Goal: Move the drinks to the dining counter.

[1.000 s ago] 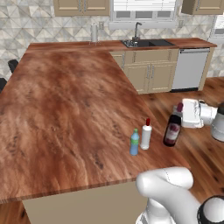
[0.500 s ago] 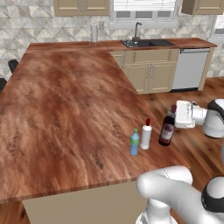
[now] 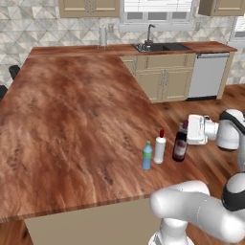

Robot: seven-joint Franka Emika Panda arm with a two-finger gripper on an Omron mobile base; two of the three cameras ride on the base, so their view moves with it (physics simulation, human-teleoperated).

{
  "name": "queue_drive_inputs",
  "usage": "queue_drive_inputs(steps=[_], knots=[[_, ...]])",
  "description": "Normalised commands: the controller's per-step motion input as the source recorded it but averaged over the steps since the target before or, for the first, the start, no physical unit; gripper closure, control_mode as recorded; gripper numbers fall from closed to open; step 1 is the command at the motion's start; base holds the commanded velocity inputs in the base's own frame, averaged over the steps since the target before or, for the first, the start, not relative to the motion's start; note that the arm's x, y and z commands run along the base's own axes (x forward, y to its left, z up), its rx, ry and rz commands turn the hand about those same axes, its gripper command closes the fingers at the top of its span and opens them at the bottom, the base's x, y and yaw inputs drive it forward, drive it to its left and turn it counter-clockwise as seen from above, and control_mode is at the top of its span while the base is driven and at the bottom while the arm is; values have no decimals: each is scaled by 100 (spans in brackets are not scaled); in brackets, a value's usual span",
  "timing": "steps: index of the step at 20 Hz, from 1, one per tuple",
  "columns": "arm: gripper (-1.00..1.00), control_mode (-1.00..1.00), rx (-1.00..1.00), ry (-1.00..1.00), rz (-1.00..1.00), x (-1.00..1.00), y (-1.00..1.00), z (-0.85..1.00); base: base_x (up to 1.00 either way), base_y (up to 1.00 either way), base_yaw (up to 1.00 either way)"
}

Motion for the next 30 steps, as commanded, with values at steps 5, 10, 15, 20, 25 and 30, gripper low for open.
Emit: queue_drive_inputs(steps=[5,10,15,20,25,30], knots=[[100,-100,-1,0,0,26,-5,-30,0,0,0],[100,-100,0,0,0,25,-12,-25,0,0,0],[100,-100,0,0,0,21,-17,-23,0,0,0],[100,-100,0,0,0,8,-6,-22,0,0,0],[-100,-100,0,-2,0,0,0,-25,0,0,0],[-100,-100,0,-2,0,-1,8,-22,0,0,0]])
